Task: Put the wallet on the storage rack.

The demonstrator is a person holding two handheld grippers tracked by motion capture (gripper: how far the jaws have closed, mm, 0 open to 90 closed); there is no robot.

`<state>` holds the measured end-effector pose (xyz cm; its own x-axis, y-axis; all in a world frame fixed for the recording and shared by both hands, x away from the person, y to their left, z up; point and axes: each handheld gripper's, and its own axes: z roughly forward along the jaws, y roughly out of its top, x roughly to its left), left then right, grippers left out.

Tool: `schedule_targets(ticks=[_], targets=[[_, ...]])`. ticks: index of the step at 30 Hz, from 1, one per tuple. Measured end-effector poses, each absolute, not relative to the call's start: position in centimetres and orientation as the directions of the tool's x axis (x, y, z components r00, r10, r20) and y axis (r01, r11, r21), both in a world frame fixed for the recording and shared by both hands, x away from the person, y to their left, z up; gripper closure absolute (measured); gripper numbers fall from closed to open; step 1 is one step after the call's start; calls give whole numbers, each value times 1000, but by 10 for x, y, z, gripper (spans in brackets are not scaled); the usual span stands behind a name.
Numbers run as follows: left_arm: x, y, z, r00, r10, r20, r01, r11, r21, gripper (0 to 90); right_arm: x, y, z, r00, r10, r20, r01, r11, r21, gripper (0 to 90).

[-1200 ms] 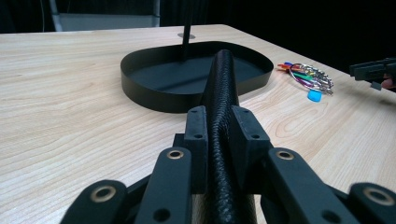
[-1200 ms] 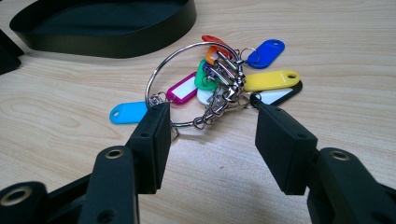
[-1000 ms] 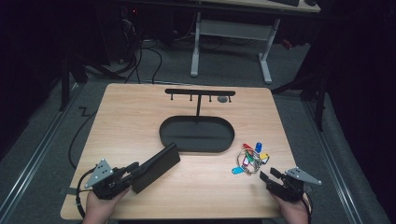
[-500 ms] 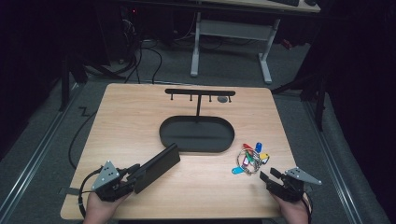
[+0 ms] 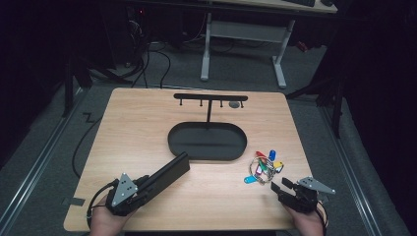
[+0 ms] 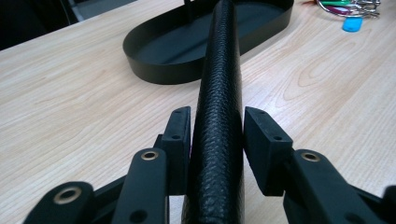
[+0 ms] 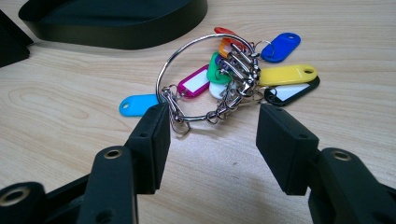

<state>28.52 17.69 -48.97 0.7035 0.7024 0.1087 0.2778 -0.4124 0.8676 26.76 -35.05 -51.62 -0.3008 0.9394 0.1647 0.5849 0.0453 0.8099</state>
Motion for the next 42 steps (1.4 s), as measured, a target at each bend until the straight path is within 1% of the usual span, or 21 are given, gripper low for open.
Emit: schedule_targets(ticks=[4, 12, 13, 16, 23, 26, 27, 28, 30, 36, 38, 42], targets=[[285, 176, -489, 712, 694, 110, 279, -424, 862, 638, 267, -351, -516, -301, 939, 168, 586, 44, 809, 454], [287, 169, -488, 698, 708, 111, 320, -447, 835, 626, 266, -352, -514, -303, 939, 160, 581, 49, 813, 455], [287, 166, -488, 698, 703, 138, 319, -477, 819, 613, 265, -353, -514, -304, 940, 157, 581, 52, 812, 455], [287, 162, -487, 704, 693, 158, 326, -513, 794, 570, 266, -355, -514, -300, 940, 163, 582, 45, 812, 455], [288, 156, -486, 709, 682, 179, 342, -554, 759, 577, 265, -359, -512, -300, 939, 170, 577, 36, 816, 456], [289, 153, -485, 724, 662, 196, 338, -587, 736, 579, 265, -361, -512, -302, 937, 176, 577, 33, 816, 456], [289, 153, -484, 732, 651, 201, 331, -598, 730, 593, 265, -362, -512, -305, 936, 176, 576, 34, 817, 456], [290, 154, -483, 738, 647, 192, 336, -600, 726, 603, 265, -362, -512, -307, 935, 178, 576, 34, 817, 456], [293, 154, -480, 748, 641, 171, 354, -605, 713, 595, 264, -362, -510, -311, 932, 185, 576, 31, 817, 456], [301, 150, -470, 747, 644, 165, 388, -624, 679, 585, 264, -366, -507, -315, 928, 198, 570, 18, 821, 457], [306, 149, -467, 748, 649, 138, 416, -620, 665, 583, 264, -367, -507, -315, 928, 201, 569, 14, 822, 457], [314, 147, -461, 754, 647, 117, 448, -636, 628, 589, 264, -365, -507, -325, 924, 200, 570, 23, 822, 457]])
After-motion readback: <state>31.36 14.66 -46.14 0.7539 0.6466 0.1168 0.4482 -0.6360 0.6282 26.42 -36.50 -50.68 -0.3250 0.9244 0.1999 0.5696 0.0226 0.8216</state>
